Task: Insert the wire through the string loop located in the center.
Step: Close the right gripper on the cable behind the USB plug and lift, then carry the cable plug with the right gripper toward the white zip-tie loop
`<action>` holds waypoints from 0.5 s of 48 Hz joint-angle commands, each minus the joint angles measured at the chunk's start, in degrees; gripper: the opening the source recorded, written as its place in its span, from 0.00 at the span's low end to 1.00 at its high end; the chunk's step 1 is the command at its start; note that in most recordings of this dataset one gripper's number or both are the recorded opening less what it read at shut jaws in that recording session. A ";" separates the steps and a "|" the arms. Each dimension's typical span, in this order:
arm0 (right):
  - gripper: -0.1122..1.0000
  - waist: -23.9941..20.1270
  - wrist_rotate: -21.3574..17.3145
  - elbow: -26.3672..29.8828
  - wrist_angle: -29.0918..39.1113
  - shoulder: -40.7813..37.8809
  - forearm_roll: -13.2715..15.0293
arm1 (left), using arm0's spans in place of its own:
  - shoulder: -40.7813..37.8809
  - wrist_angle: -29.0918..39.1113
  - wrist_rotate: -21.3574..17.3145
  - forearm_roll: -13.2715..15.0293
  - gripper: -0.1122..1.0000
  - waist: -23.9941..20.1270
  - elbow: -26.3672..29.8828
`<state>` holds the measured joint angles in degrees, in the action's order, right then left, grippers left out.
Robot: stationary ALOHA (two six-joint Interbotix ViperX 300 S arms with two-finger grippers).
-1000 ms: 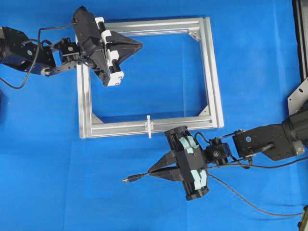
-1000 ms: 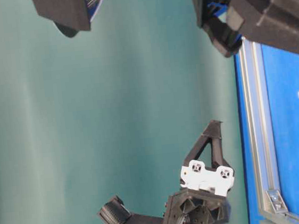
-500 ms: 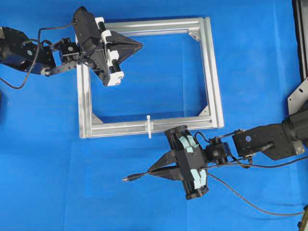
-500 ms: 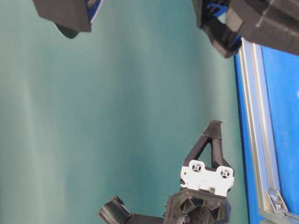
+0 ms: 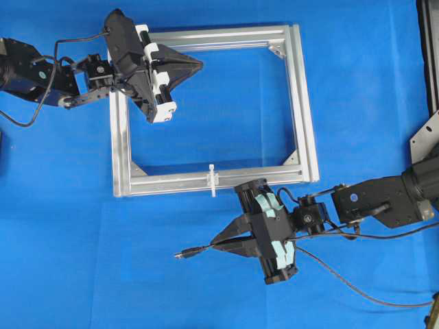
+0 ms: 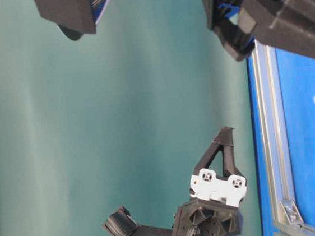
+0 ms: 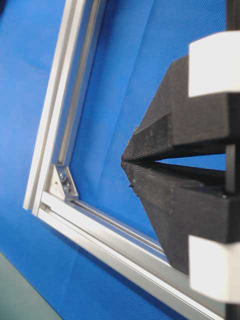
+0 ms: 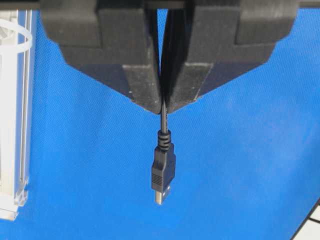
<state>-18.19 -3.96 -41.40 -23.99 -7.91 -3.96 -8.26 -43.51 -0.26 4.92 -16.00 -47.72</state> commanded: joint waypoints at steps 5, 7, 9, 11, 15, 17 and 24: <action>0.09 0.09 0.09 -0.18 -0.35 2.02 0.00 | 1.76 -0.26 0.00 -0.18 0.10 0.00 0.44; 0.09 0.09 0.09 -0.88 -0.26 2.37 0.00 | 1.76 -0.26 0.00 -0.18 0.10 0.00 0.35; 0.09 0.09 0.09 -1.67 -0.35 2.81 -0.18 | 1.76 -0.26 0.00 -0.18 0.10 0.00 0.35; 0.09 0.09 0.09 -2.55 -0.62 3.34 -0.26 | 1.76 -0.26 0.00 -0.18 0.10 0.00 0.26; 0.09 0.18 0.00 -4.48 -0.62 4.57 -0.35 | 1.76 -0.26 0.09 -0.18 0.10 0.00 0.18; 0.09 0.09 0.00 -5.80 -0.53 5.36 -0.44 | 1.76 -0.26 0.00 -0.18 0.10 0.00 0.18; 0.09 0.09 0.00 -9.23 -0.62 8.09 -0.62 | 1.76 -0.26 0.09 -0.18 0.10 0.00 0.18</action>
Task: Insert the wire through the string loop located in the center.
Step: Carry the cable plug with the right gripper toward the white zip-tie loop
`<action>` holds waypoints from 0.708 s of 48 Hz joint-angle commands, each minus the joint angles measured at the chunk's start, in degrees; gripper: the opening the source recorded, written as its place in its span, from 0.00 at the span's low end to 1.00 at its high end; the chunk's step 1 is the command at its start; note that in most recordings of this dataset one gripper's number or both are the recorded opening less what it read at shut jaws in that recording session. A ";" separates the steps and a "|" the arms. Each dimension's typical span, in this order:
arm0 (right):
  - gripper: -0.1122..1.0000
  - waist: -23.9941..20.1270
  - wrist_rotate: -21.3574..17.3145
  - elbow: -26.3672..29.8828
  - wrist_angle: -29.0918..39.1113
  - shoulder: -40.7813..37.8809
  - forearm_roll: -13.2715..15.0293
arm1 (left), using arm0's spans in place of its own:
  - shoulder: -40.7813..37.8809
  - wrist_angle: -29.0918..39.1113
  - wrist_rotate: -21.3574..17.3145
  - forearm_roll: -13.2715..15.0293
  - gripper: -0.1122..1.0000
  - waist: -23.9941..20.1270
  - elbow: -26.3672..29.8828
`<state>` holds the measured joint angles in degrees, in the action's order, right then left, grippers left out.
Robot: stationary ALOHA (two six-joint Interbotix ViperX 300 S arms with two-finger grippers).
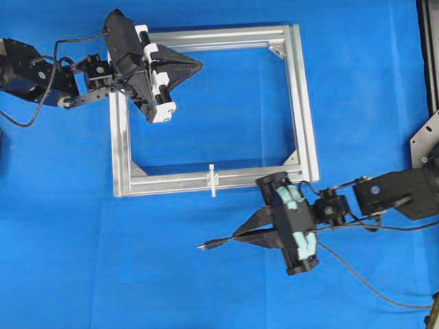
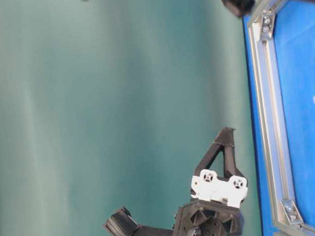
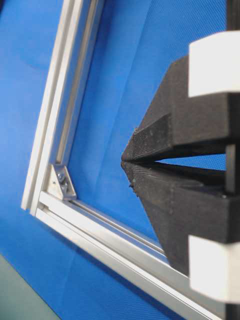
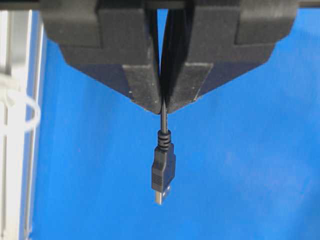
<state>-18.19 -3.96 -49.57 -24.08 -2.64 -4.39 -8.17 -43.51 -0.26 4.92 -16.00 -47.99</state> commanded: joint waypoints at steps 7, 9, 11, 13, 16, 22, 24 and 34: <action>0.09 0.09 0.00 -4.39 -0.53 5.10 -0.18 | 1.67 -0.26 0.09 -0.18 0.10 0.00 0.53; 0.09 0.09 0.00 -5.19 -0.70 5.80 -0.26 | 1.67 -0.26 0.00 -0.18 0.10 0.00 0.53; 0.09 0.09 0.00 -6.06 -1.14 6.42 -0.35 | 1.67 -0.26 0.00 -0.18 0.10 0.00 0.53; 0.09 0.09 0.00 -6.59 -1.58 6.77 -0.35 | 1.67 -0.26 0.00 -0.18 0.10 0.00 0.53; 0.09 0.26 0.00 -6.94 -2.29 6.94 -0.35 | 1.67 -0.26 0.00 -0.18 0.10 0.00 0.53; 0.09 0.70 0.00 -7.12 -2.55 7.03 -0.35 | 1.67 -0.26 0.09 -0.26 0.10 0.00 0.62; 0.09 0.97 0.00 -7.12 -2.55 6.94 -0.35 | 1.67 -0.26 0.09 -0.18 0.10 0.00 0.53; 0.09 4.31 0.09 -8.00 -2.55 7.38 -0.35 | 1.67 -0.26 0.09 -0.18 0.10 0.18 0.44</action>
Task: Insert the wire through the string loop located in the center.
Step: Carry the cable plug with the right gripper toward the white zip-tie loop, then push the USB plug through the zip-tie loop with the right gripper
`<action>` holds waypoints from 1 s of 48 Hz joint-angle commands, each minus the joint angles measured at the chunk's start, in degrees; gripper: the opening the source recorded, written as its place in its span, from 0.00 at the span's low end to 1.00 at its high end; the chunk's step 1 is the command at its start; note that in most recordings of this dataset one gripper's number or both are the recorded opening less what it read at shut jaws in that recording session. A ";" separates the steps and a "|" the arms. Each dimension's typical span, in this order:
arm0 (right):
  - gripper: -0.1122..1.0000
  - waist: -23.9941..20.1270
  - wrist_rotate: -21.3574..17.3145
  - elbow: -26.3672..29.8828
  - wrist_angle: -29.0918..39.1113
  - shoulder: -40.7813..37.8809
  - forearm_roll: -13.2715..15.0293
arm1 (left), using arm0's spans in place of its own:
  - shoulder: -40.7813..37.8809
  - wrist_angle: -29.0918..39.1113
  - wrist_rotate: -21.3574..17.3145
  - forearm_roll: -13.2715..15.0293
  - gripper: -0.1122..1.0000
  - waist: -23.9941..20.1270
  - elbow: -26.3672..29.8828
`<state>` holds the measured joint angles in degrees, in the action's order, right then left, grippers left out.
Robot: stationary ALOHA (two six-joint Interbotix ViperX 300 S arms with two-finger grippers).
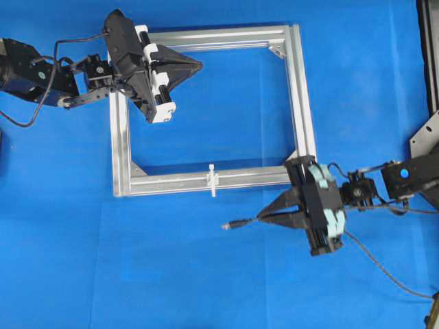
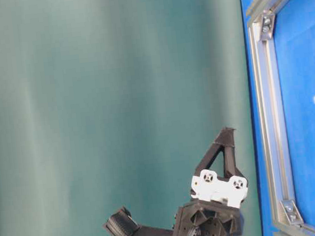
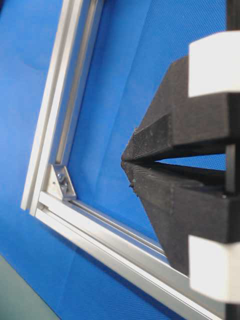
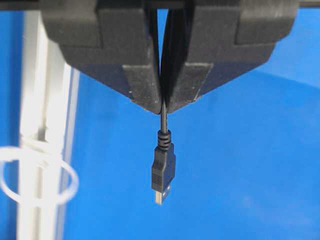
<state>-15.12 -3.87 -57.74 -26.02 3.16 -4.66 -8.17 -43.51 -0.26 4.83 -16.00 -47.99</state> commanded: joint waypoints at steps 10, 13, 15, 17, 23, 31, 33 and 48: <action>0.09 5.19 0.00 -0.26 -0.79 1.85 -0.09 | 1.67 -0.26 0.09 -0.18 0.10 0.18 0.35; 0.09 6.42 0.09 -0.26 -0.79 1.85 0.00 | 1.67 -0.18 0.09 -0.18 0.10 0.18 0.35; 0.09 7.03 0.09 -0.26 -0.79 1.85 0.09 | 1.67 -0.18 0.09 -0.18 0.10 0.18 0.44; 0.09 7.47 0.09 -0.26 -0.79 1.93 0.09 | 1.67 -0.18 0.09 -0.18 0.10 0.18 0.35; 0.09 8.35 0.18 -0.26 -0.79 1.85 0.18 | 1.67 -0.26 0.09 -0.18 0.10 0.26 0.35; 0.09 8.44 0.18 -0.26 -0.70 1.85 0.26 | 1.67 -0.26 0.09 -0.18 0.10 0.26 0.35; 0.09 8.44 0.18 -0.26 -0.70 1.85 0.26 | 1.67 -0.18 0.09 -0.18 0.10 0.18 0.44; 0.09 8.44 0.18 -0.26 -0.79 1.85 0.18 | 1.67 -0.18 0.09 -0.18 0.10 0.18 0.35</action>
<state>-6.86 -3.78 -58.36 -26.10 3.69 -4.48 -8.26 -43.42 -0.26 4.83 -15.91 -47.99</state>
